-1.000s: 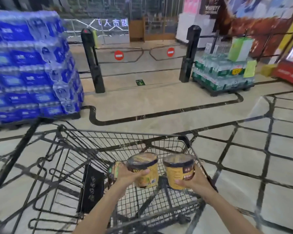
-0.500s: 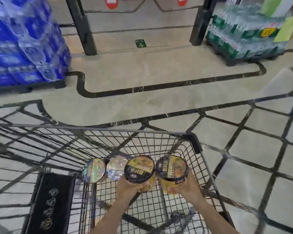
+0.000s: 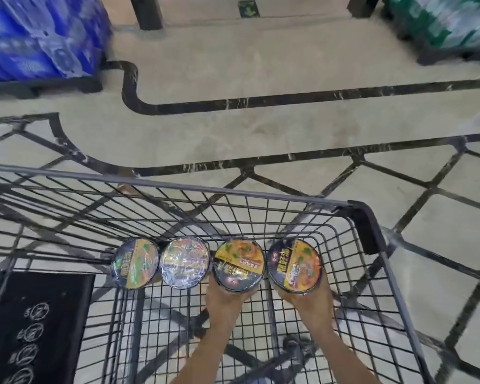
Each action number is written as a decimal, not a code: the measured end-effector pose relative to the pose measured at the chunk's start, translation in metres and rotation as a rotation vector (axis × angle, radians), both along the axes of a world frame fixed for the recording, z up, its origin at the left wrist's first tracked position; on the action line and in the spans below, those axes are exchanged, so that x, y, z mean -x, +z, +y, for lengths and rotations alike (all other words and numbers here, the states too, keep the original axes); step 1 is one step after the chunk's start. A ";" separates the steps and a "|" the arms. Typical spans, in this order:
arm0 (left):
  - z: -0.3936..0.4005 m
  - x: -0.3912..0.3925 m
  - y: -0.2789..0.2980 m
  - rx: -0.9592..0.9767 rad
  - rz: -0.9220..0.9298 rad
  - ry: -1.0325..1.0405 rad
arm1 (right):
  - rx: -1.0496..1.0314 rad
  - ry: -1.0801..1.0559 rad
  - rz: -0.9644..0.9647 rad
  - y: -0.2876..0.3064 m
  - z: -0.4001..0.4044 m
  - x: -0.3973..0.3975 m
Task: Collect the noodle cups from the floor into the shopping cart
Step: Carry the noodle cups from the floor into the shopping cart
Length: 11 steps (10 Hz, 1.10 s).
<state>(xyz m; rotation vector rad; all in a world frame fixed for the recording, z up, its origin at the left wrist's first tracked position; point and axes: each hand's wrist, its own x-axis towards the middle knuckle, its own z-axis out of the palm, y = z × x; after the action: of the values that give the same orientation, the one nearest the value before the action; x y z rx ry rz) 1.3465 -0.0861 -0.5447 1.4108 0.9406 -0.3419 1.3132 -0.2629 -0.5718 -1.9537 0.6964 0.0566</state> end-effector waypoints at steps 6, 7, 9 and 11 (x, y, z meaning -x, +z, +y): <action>0.006 0.011 -0.024 -0.272 -0.093 -0.289 | -0.047 0.057 -0.018 0.012 0.001 -0.019; 0.008 0.011 -0.010 -0.229 -0.046 -0.354 | -0.044 0.085 0.037 0.016 0.000 -0.015; 0.028 0.037 0.085 -0.536 -0.206 -0.815 | 0.360 0.439 0.022 0.096 -0.004 0.014; 0.049 0.005 0.198 -1.184 -0.769 -1.544 | 0.874 0.876 -0.190 0.215 -0.022 0.013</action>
<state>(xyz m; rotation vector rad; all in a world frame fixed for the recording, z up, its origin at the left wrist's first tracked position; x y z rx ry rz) 1.3412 -0.0371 -0.3465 2.8541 -0.9767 -0.2715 1.3004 -0.2845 -0.3573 -2.9192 -0.3964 0.1107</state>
